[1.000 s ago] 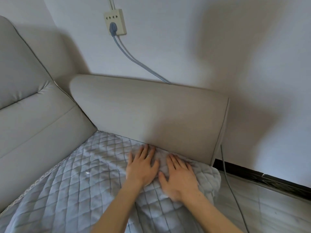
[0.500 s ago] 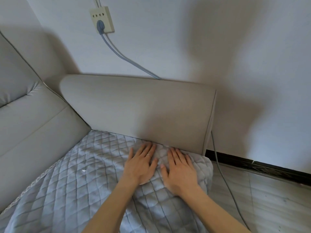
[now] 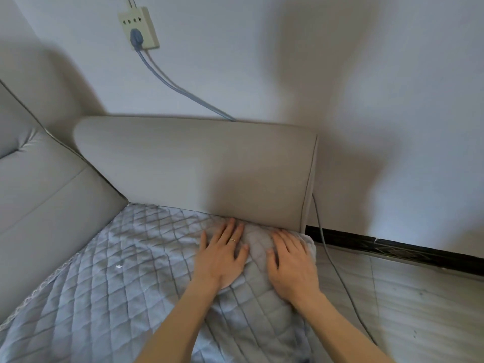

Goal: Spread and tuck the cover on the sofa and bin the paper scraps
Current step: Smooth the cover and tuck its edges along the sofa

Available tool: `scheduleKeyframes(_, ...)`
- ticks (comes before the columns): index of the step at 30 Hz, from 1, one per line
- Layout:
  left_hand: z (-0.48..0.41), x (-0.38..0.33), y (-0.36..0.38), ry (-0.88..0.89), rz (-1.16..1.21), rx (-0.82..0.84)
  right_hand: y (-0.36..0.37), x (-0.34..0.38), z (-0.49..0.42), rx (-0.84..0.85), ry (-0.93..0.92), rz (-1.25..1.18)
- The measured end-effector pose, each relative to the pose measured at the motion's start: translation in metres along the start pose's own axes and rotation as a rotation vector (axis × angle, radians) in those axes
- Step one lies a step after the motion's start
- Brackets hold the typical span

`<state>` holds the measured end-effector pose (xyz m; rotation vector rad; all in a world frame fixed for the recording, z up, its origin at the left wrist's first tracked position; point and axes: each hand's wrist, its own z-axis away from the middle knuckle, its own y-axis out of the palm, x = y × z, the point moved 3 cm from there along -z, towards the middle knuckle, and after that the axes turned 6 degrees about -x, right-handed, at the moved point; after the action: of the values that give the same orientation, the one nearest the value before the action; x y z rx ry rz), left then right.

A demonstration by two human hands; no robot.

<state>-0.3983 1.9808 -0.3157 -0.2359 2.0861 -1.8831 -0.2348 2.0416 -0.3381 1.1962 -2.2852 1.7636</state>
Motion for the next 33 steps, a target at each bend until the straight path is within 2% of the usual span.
scheduleKeyframes(5, -0.012, -0.008, -0.005, 0.135, -0.054, -0.046, -0.006, 0.005, -0.003, -0.05, 0.066, -0.032)
scheduleKeyframes(13, -0.014, -0.026, 0.02, 0.056, 0.01, 0.104, -0.001, -0.02, -0.013, 0.22, 0.09, 0.121)
scheduleKeyframes(17, 0.011, -0.032, 0.024, 0.057, 0.019, 0.059, -0.006, -0.021, 0.026, 0.068, 0.113, 0.128)
scheduleKeyframes(19, 0.0, -0.033, 0.014, 0.079, 0.024, 0.016, -0.011, -0.022, 0.019, -0.009, 0.173, 0.096)
scheduleKeyframes(22, -0.018, -0.038, 0.001, 0.087, 0.028, -0.03, -0.022, -0.022, -0.001, -0.058, 0.157, 0.024)
scheduleKeyframes(27, -0.004, -0.03, 0.014, 0.059, 0.016, 0.033, -0.019, -0.027, 0.004, 0.098, 0.235, -0.059)
scheduleKeyframes(33, 0.014, -0.047, 0.023, 0.115, 0.018, 0.106, -0.021, -0.022, 0.026, 0.204, 0.277, 0.243)
